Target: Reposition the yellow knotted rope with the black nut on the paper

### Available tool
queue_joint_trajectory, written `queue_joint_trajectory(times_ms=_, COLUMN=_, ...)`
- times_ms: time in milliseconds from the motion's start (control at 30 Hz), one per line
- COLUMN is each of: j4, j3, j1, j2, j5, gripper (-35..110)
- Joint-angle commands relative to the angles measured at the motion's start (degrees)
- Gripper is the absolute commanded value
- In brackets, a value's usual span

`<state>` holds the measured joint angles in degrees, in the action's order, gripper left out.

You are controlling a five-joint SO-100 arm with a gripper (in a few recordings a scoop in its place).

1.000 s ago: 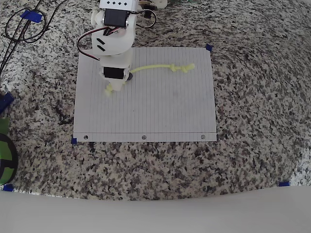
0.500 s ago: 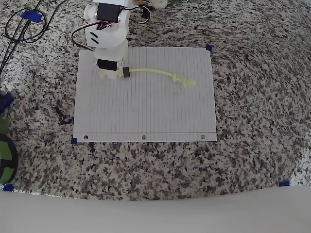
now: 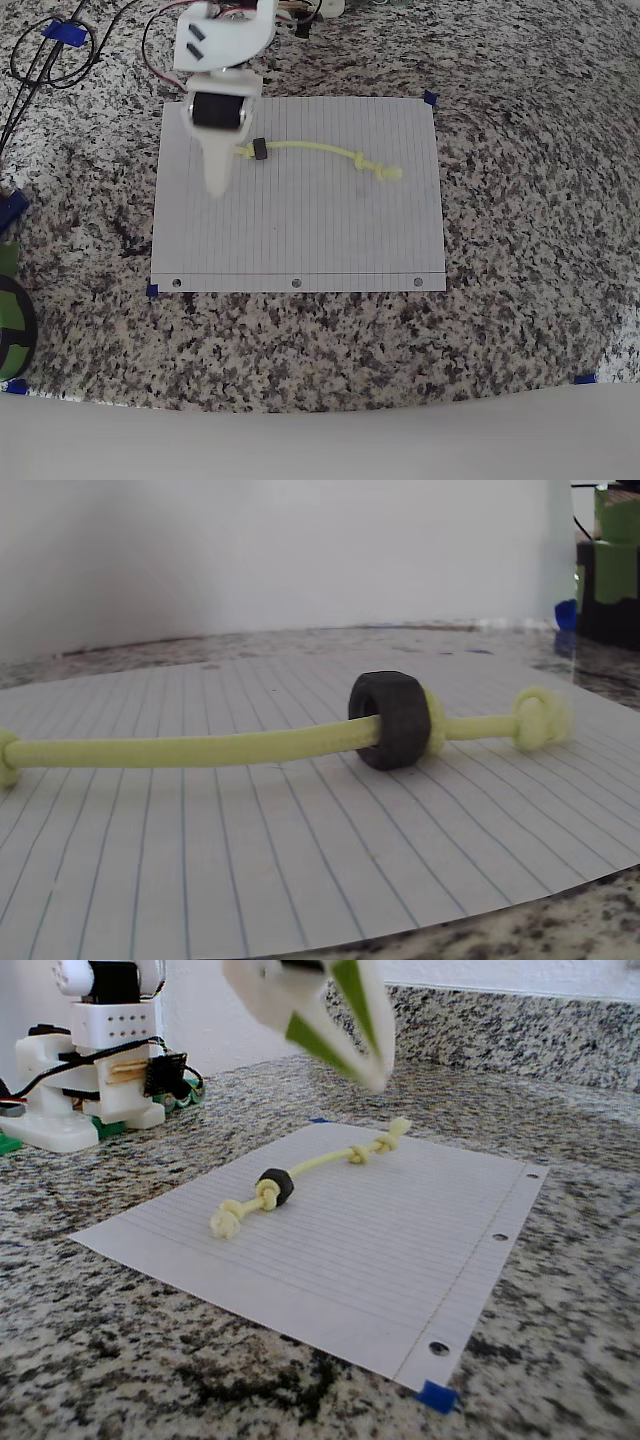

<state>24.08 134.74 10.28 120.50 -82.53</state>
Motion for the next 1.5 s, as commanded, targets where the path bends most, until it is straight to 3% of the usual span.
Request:
queue_joint_trajectory(times_ms=0, j4=-1.49, j3=4.75, j1=-1.23, j2=14.15, j5=0.35, gripper=0)
queue_joint_trajectory(times_ms=100, j4=3.87, j3=10.63, j1=-2.29, j2=26.1, j5=-1.93, gripper=0)
queue_joint_trajectory(times_ms=300, j4=26.02, j3=13.54, j1=-6.77, j2=40.69, j5=-6.86, gripper=0)
queue_joint_trajectory(times_ms=467, j4=34.54, j3=19.07, j1=-10.72, j2=49.48, j5=-8.09, gripper=0)
queue_joint_trajectory(times_ms=967, j4=43.77, j3=35.16, j1=-11.51, j2=66.27, j5=-8.26, gripper=0)
queue_joint_trajectory(times_ms=1467, j4=46.14, j3=44.21, j1=-10.9, j2=74.79, j5=-7.73, gripper=0)
